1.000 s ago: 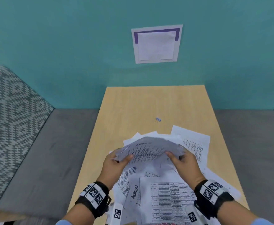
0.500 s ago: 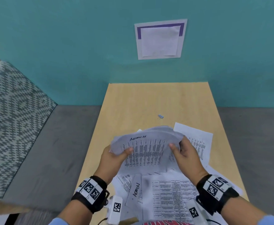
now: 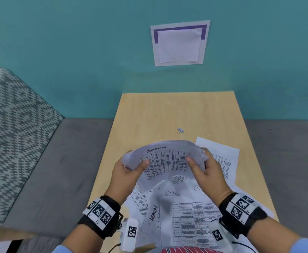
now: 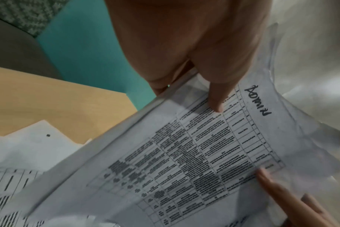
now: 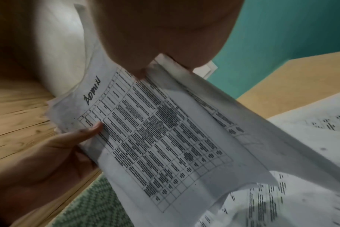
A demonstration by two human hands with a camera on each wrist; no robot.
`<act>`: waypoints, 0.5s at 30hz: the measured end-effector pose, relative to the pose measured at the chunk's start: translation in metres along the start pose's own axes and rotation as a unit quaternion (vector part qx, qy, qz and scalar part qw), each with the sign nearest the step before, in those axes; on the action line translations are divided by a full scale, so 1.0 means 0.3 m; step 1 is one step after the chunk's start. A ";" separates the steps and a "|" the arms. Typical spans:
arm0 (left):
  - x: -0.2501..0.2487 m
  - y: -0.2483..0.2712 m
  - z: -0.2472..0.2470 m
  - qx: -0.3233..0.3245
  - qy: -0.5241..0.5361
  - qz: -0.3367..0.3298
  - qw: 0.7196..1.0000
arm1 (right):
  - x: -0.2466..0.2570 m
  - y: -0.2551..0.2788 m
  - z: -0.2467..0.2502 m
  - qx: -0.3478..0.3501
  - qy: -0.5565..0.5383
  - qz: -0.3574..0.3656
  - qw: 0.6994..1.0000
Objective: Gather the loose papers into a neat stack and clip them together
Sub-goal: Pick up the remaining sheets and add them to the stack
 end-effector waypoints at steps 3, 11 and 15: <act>-0.006 -0.009 0.016 0.023 -0.019 -0.018 0.999 | -0.031 -0.007 -0.003 0.026 0.009 -0.034 0.999; -0.237 -0.015 0.025 0.079 -0.366 -0.258 0.890 | -0.049 -0.023 -0.044 0.087 0.078 -0.041 0.992; -0.301 0.005 -0.097 0.213 -0.533 -0.223 0.788 | 0.081 0.006 -0.080 0.115 0.123 0.058 0.984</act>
Point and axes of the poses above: each hand's wrist, its own y-axis away from the middle knuckle, its own z-axis out of the back of the hand, x = y × z, the point moved 7 cm from there along -y, towards the middle knuckle, and after that the axes turned 10 degrees about -z, right-handed, at the moved point
